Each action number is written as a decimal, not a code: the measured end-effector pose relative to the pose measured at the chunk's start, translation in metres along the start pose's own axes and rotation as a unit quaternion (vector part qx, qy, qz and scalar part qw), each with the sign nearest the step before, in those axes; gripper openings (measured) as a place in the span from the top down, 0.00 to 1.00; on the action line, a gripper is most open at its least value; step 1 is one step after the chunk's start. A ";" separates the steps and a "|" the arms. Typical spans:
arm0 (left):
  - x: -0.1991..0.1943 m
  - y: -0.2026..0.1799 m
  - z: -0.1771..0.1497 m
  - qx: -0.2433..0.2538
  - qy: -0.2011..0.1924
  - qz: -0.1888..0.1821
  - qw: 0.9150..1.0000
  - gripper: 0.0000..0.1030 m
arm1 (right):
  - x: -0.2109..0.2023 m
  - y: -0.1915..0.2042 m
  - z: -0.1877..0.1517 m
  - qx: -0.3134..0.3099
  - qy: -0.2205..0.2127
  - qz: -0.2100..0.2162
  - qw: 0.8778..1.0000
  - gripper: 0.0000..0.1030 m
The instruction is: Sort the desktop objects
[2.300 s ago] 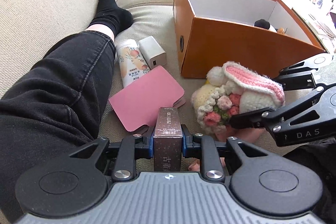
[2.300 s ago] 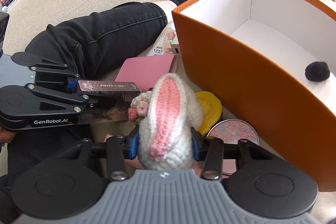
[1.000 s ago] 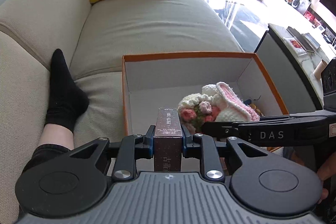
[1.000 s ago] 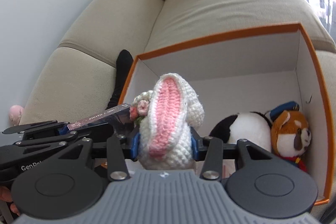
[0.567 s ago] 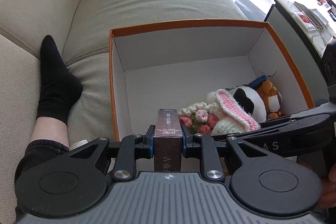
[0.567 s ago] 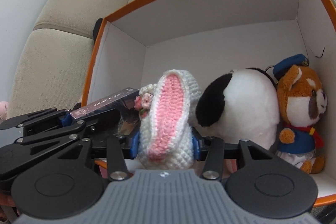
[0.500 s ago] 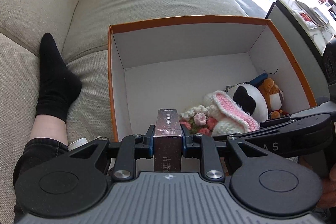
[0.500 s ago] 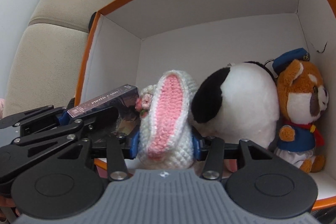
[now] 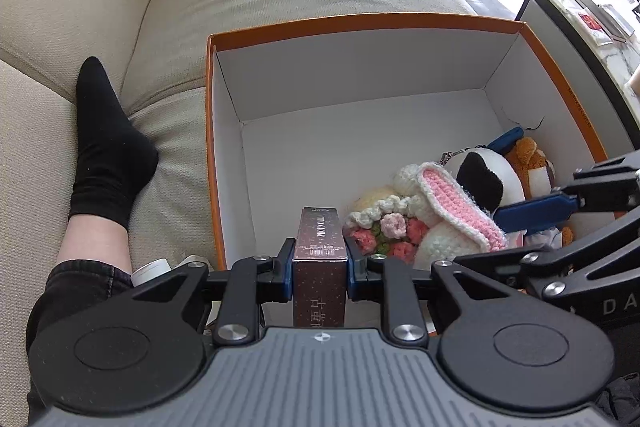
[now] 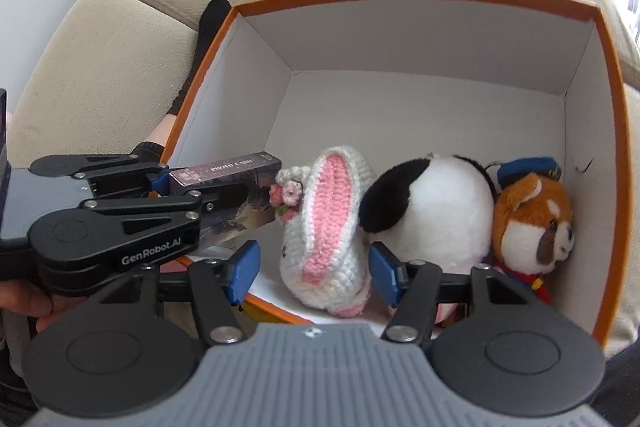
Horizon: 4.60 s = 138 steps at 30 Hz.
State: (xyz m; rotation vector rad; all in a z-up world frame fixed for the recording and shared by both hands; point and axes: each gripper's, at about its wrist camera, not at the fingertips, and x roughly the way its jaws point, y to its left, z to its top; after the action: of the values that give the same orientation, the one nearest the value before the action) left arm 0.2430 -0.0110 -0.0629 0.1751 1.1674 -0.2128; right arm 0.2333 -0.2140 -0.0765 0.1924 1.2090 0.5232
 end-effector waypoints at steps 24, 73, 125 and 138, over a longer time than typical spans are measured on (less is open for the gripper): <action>0.015 0.003 0.017 0.004 0.057 0.001 0.998 0.75 | 0.042 -0.016 0.001 0.027 0.055 0.025 0.998 0.69; 0.012 0.004 0.027 -0.028 0.070 -0.013 0.997 0.75 | 0.003 0.022 0.018 -0.304 0.034 0.000 0.952 0.56; 0.022 -0.005 0.039 -0.001 0.129 0.017 0.992 0.74 | 0.058 0.053 0.019 -0.432 0.030 0.075 0.898 0.76; -0.008 0.015 0.032 -0.031 0.080 -0.038 0.996 0.67 | 0.090 0.056 0.029 -0.419 0.057 0.074 0.903 0.76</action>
State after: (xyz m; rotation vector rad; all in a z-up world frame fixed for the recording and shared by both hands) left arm 0.2726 -0.0035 -0.0428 0.0937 1.3400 -0.2331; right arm 0.2672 -0.1181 -0.1183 -0.4941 0.9872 1.1532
